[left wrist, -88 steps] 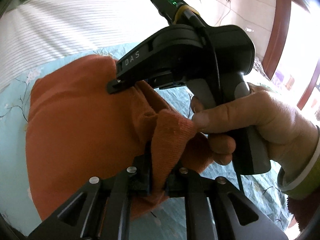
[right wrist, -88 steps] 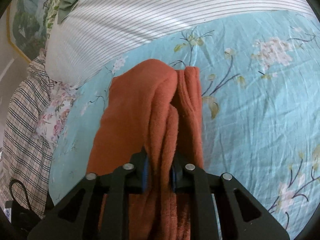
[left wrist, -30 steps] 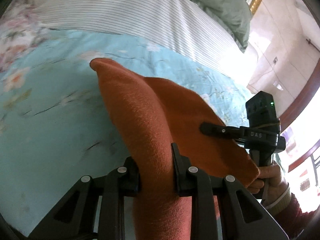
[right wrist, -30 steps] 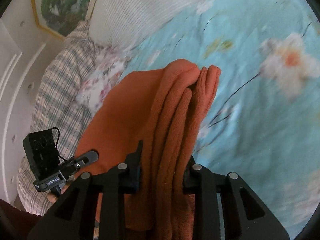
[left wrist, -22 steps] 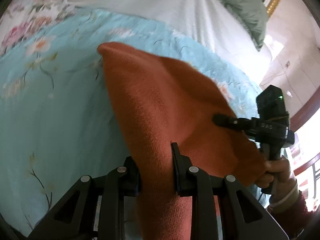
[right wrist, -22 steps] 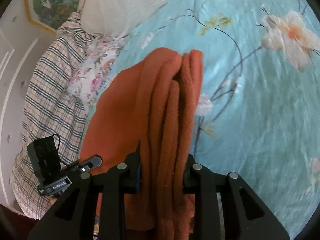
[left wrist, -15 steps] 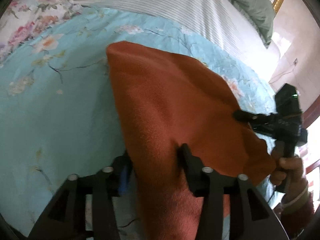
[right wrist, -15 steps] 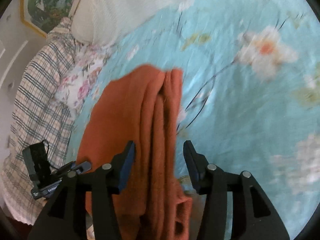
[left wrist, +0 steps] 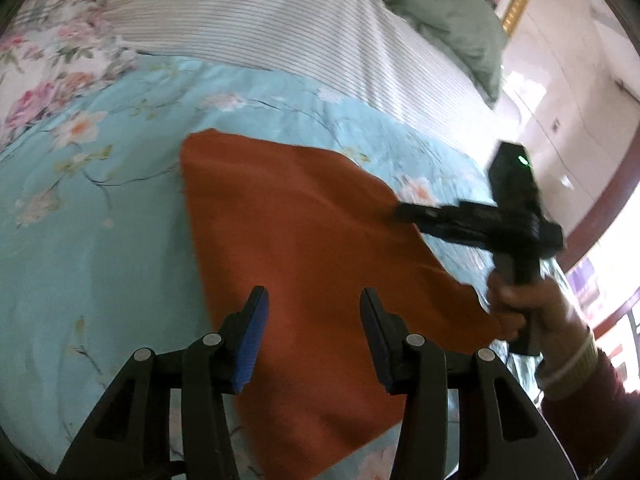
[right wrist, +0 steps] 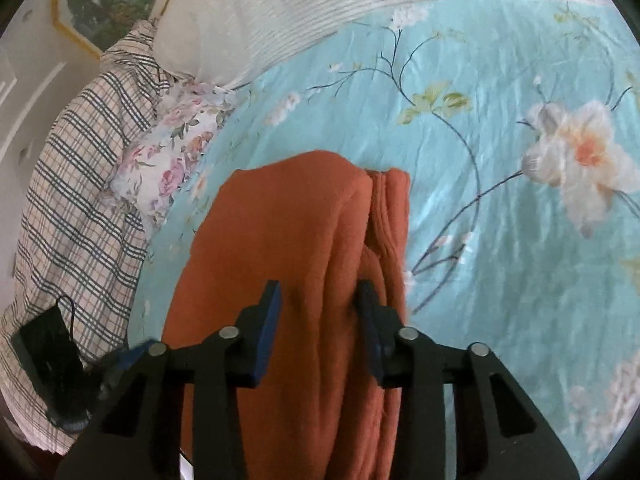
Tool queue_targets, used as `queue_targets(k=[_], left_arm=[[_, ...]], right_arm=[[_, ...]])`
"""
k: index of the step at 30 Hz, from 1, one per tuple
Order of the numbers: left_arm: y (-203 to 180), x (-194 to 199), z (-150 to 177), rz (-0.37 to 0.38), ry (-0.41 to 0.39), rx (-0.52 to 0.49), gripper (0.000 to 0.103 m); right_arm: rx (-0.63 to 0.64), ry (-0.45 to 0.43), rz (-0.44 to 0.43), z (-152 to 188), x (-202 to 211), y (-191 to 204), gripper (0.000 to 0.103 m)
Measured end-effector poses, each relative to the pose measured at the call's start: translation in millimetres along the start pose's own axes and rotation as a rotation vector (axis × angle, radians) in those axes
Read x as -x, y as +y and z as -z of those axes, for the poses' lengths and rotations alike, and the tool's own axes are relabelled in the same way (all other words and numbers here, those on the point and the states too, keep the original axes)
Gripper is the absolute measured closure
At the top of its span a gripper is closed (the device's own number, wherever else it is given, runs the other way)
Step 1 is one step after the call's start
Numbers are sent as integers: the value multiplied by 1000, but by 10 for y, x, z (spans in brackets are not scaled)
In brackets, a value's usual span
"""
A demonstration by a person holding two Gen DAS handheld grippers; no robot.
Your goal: Fold small clothes
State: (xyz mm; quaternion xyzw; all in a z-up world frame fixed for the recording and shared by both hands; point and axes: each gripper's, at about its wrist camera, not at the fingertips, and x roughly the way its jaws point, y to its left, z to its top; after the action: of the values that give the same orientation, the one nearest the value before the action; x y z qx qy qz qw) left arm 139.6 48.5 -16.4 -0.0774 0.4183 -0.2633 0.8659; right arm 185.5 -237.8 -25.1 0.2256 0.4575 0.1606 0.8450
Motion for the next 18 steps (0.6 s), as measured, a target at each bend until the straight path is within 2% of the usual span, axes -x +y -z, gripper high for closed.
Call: queue_targets(k=[1, 3, 5, 8, 10, 11, 14, 18], left_arm=[[-17, -39, 17, 4, 14, -6, 56], [-27, -73, 29, -1, 31, -9, 58], [-48, -49, 6, 11, 31, -12, 59], [-111, 33, -40, 43, 4, -41, 58], [-148, 3, -30, 52, 14, -59, 58], [-158, -36, -15, 53, 26, -62, 58], [-160, -261, 131, 78, 92, -44, 59], [-231, -433, 292, 31, 100, -65, 59]], right_arm=[[1, 0, 2, -26, -13, 14, 90], [14, -36, -35, -72, 93, 92, 91], [49, -112, -95, -91, 325, 228, 91], [92, -168, -69, -22, 544, 300, 92], [78, -141, 15, 60, 486, 143, 92], [32, -110, 53, 109, 396, -24, 92], [-91, -64, 54, 236, 195, -423, 92], [-97, -74, 75, 242, 157, -420, 91]])
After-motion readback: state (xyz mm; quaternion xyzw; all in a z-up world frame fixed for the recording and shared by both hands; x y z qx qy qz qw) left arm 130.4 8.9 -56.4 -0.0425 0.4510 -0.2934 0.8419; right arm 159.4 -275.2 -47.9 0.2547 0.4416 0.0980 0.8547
